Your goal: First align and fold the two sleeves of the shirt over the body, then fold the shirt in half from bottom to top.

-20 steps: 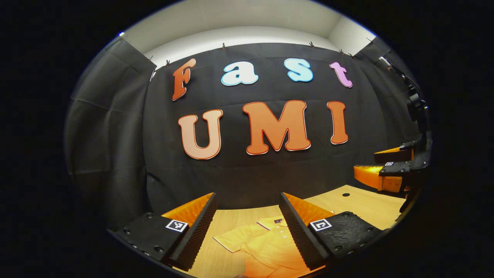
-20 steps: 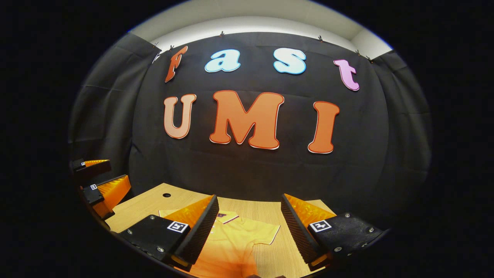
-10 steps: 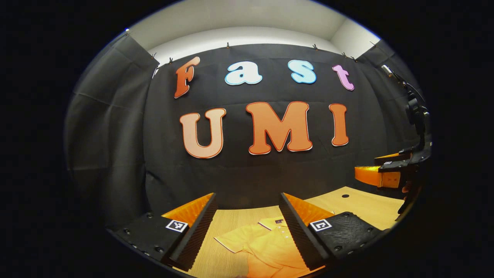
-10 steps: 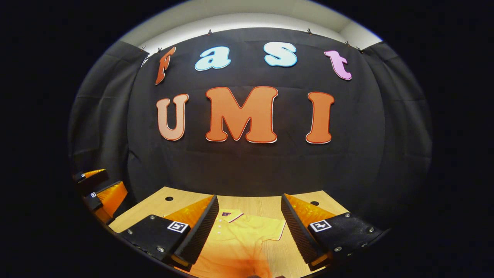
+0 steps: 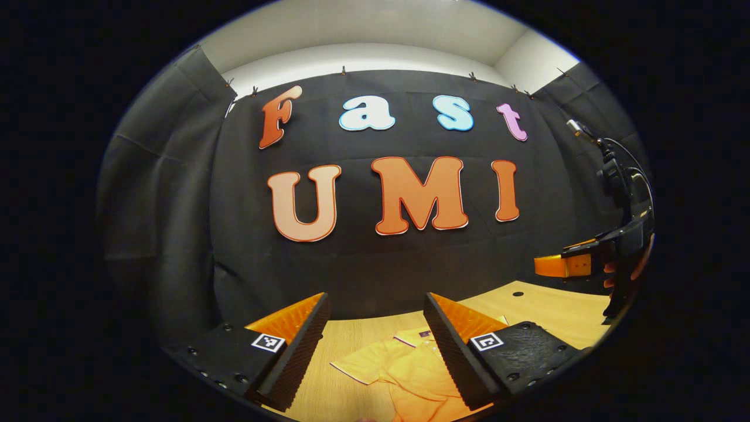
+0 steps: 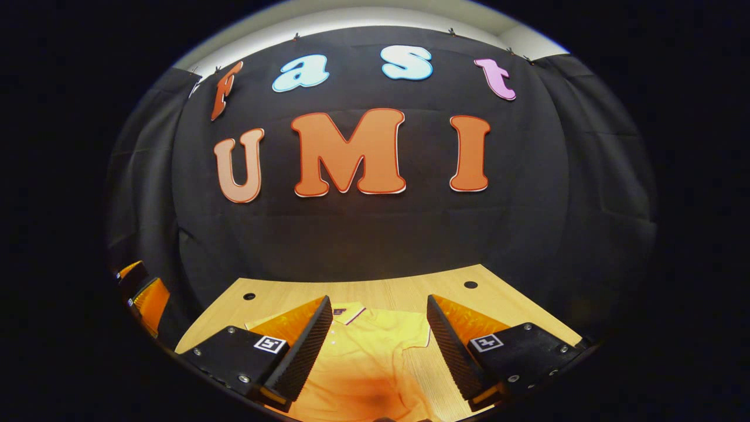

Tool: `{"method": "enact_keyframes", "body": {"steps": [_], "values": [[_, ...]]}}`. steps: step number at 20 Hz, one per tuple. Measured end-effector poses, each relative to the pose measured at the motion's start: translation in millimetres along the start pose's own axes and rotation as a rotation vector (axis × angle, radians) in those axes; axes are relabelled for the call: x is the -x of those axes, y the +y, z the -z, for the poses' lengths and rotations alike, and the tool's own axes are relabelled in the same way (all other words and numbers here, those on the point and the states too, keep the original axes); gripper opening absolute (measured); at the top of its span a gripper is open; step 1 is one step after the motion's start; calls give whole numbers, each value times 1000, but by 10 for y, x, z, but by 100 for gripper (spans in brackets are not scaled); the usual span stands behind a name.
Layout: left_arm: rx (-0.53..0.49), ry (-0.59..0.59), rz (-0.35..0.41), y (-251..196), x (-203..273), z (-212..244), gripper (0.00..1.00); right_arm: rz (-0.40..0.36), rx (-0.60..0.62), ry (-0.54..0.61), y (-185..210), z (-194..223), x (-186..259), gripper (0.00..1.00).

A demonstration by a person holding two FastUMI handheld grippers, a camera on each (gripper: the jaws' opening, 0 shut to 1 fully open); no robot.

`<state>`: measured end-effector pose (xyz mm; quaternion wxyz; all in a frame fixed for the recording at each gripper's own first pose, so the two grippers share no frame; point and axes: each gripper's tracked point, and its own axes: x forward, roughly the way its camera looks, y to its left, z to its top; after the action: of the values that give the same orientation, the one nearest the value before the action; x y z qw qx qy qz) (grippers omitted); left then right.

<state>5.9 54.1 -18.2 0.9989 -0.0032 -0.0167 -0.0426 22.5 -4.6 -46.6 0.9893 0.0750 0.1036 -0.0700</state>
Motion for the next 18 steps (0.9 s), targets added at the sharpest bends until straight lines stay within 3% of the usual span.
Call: {"method": "enact_keyframes", "body": {"steps": [3,8,18], "values": [[1,9,-21,64,7,28,99,14,-29,92,-110,130,-208,98],[-56,21,-128,242,-7,-63,99,-16,-231,330,-199,488,-707,98],[-96,109,-362,508,239,65,98,-23,-220,641,-544,1234,-1578,98]]}}
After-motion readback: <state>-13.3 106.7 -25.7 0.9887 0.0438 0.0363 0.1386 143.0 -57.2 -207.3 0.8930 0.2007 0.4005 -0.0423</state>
